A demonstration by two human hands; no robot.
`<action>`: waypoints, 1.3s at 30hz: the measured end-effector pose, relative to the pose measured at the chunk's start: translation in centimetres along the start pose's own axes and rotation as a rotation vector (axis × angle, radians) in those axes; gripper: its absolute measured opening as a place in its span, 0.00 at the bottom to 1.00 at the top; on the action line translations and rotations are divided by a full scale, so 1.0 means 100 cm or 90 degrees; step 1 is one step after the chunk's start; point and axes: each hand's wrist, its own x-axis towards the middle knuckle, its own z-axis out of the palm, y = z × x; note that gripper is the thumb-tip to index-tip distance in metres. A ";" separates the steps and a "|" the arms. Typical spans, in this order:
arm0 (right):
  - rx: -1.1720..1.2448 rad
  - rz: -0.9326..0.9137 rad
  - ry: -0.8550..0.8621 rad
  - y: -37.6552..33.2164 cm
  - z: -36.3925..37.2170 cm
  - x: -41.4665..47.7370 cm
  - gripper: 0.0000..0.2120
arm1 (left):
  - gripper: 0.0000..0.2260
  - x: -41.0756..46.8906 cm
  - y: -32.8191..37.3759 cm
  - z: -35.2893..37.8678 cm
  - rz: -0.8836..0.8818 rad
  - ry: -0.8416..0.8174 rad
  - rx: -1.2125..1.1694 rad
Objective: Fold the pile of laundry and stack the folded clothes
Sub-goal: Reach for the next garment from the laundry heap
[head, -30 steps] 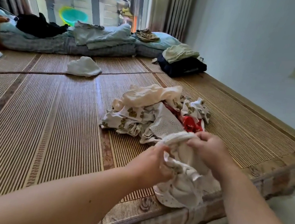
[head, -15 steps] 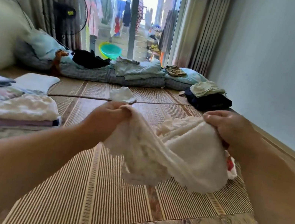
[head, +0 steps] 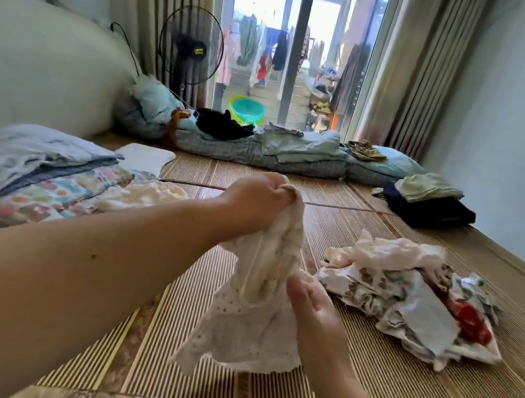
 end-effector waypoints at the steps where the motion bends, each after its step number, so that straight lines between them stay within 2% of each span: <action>1: -0.007 0.017 -0.014 0.004 0.013 -0.003 0.36 | 0.12 -0.001 -0.001 -0.003 0.004 -0.001 0.000; 3: -0.098 0.050 -0.029 0.022 0.030 0.001 0.40 | 0.11 -0.002 -0.003 -0.011 0.007 0.005 -0.028; 4: -0.167 0.055 -0.032 0.032 0.037 0.006 0.38 | 0.10 -0.003 -0.004 -0.016 0.007 0.015 -0.047; 7: -0.253 0.035 0.039 0.043 0.036 0.012 0.18 | 0.10 -0.004 -0.014 -0.035 0.004 0.045 -0.112; 8: -0.232 0.013 0.062 0.043 0.030 0.015 0.15 | 0.10 -0.005 -0.019 -0.041 0.002 0.056 -0.127; 13: -0.162 -0.123 0.150 0.011 -0.025 0.025 0.18 | 0.11 -0.011 -0.057 -0.070 -0.061 0.130 -0.126; 18: -0.061 -0.155 0.066 -0.051 -0.079 0.021 0.07 | 0.11 -0.023 -0.083 -0.088 -0.101 0.187 -0.095; 20: -0.053 -0.166 0.038 -0.072 -0.091 0.018 0.08 | 0.10 -0.028 -0.084 -0.094 -0.111 0.189 -0.109; 22: 0.002 -0.168 0.002 -0.087 -0.100 0.019 0.13 | 0.10 -0.032 -0.085 -0.101 -0.137 0.138 -0.220; 23: 0.049 -0.157 -0.016 -0.093 -0.104 0.020 0.16 | 0.10 -0.033 -0.086 -0.104 -0.156 0.111 -0.278; 25: 0.127 -0.133 -0.065 -0.100 -0.109 0.027 0.12 | 0.10 -0.034 -0.088 -0.107 -0.198 0.055 -0.343; 27: 0.140 -0.086 -0.109 -0.100 -0.109 0.040 0.11 | 0.10 -0.030 -0.094 -0.103 -0.245 0.030 -0.369; 31: -0.035 0.060 -0.123 -0.065 -0.097 0.086 0.12 | 0.15 -0.018 -0.125 -0.075 -0.368 -0.024 -0.362; 34: -0.140 0.142 -0.159 -0.021 -0.071 0.128 0.20 | 0.15 -0.005 -0.160 -0.041 -0.477 -0.083 -0.335; 36: -0.162 0.142 -0.124 0.012 -0.053 0.157 0.18 | 0.13 0.004 -0.181 -0.016 -0.529 -0.092 -0.344; 39: -0.004 0.195 0.003 0.069 -0.032 0.201 0.10 | 0.17 0.030 -0.234 0.022 -0.563 -0.083 -0.328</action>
